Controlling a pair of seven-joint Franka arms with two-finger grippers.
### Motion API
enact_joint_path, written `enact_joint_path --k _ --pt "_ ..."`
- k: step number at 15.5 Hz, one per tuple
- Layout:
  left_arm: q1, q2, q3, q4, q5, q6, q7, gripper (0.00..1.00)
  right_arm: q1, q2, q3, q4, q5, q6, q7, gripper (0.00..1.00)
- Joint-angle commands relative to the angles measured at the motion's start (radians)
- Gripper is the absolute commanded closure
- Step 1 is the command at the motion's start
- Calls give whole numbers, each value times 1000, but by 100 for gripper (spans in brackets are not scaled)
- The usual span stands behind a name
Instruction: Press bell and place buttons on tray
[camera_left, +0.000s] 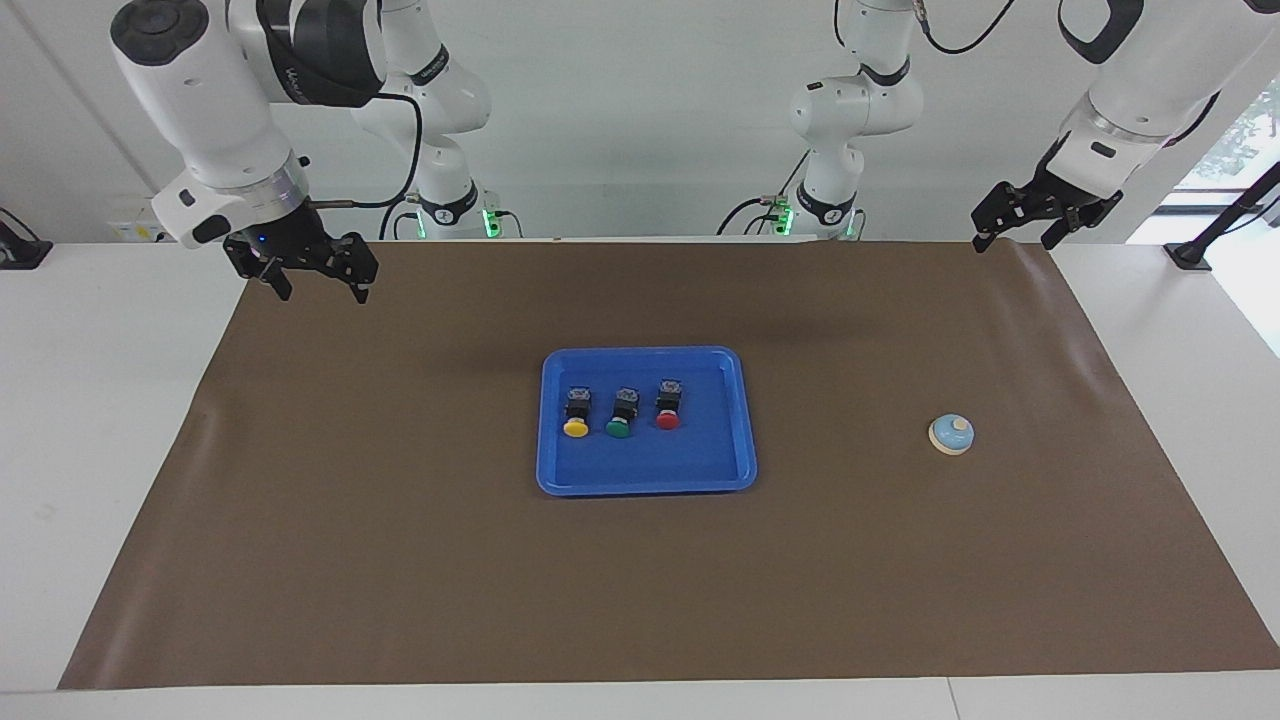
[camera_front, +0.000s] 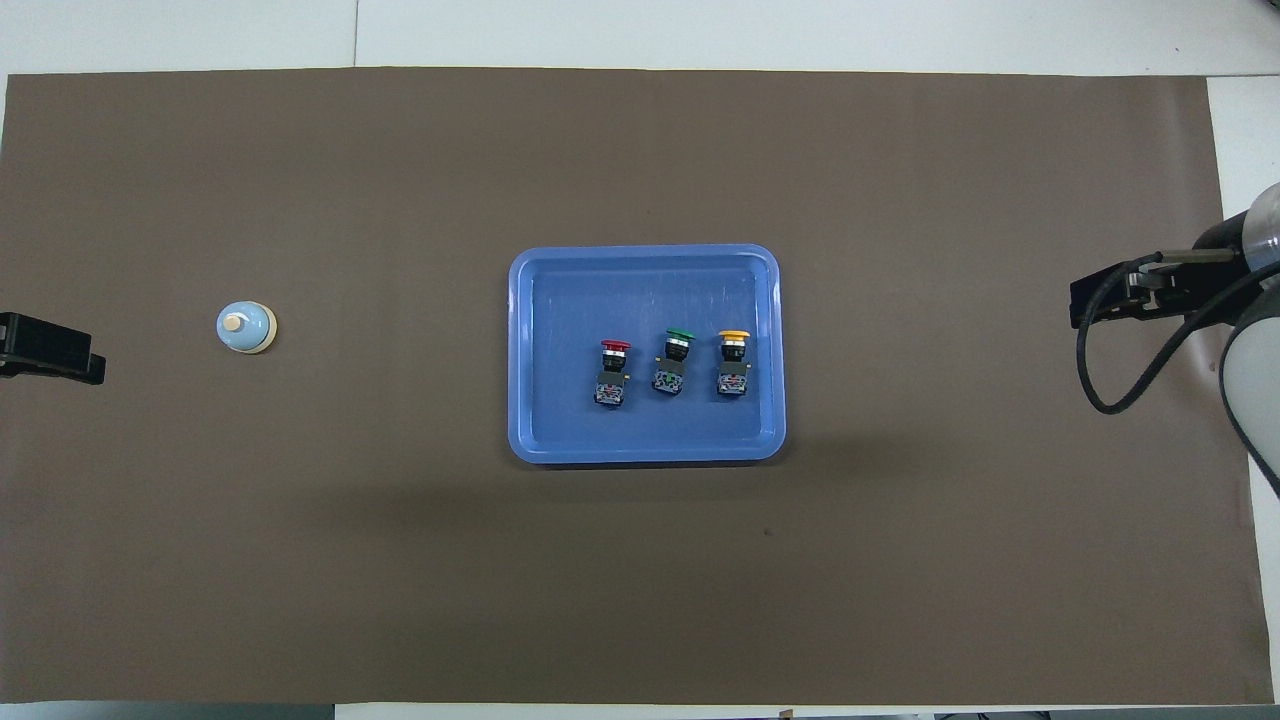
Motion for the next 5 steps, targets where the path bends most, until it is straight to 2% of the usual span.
enact_joint_path --k 1,5 --pt "-6 1 6 -5 -11 23 -10 0 -15 -18 14 -18 -10 -6 -14 0" --pt "-3 3 6 -5 -11 35 -8 0 -15 -18 14 -18 -8 -6 -14 0"
